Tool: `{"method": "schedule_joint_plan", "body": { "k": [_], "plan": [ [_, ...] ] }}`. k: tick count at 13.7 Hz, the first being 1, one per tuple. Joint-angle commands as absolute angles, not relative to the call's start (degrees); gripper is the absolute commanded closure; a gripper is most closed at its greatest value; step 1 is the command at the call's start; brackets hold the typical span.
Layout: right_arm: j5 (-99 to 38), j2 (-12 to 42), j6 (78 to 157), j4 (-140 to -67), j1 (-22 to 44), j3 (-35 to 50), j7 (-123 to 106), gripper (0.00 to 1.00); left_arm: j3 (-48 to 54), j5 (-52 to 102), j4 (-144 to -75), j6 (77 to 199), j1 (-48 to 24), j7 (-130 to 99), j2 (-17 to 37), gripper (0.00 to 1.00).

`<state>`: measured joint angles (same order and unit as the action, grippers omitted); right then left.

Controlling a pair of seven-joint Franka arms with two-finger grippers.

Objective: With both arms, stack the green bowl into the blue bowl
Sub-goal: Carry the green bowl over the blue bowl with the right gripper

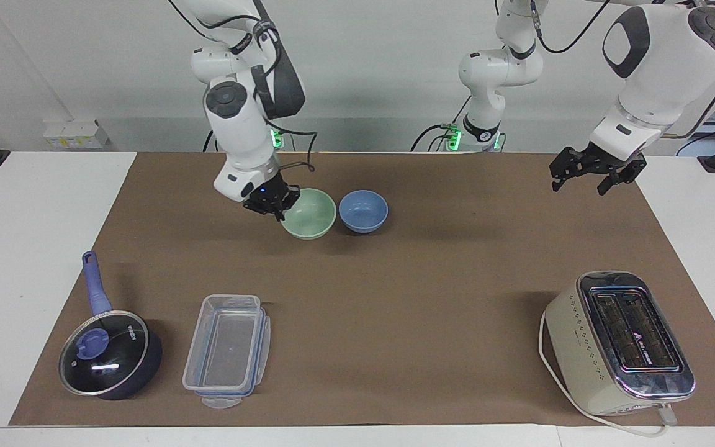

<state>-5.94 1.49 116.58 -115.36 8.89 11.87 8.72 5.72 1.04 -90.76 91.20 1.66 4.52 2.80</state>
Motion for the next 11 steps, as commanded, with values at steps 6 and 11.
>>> {"method": "schedule_joint_plan", "body": {
  "k": [6,11],
  "plan": [
    [-7.03,0.0,127.7,-125.14,20.39,11.69,16.96,1.0,6.24,-0.18,-89.82,90.0,2.2,4.83,3.08,0.0],
    [-7.03,-0.97,128.23,-126.83,20.39,11.69,16.96,1.0,6.24,-0.18,-89.74,90.0,2.2,4.83,3.08,0.0]
  ]
}}
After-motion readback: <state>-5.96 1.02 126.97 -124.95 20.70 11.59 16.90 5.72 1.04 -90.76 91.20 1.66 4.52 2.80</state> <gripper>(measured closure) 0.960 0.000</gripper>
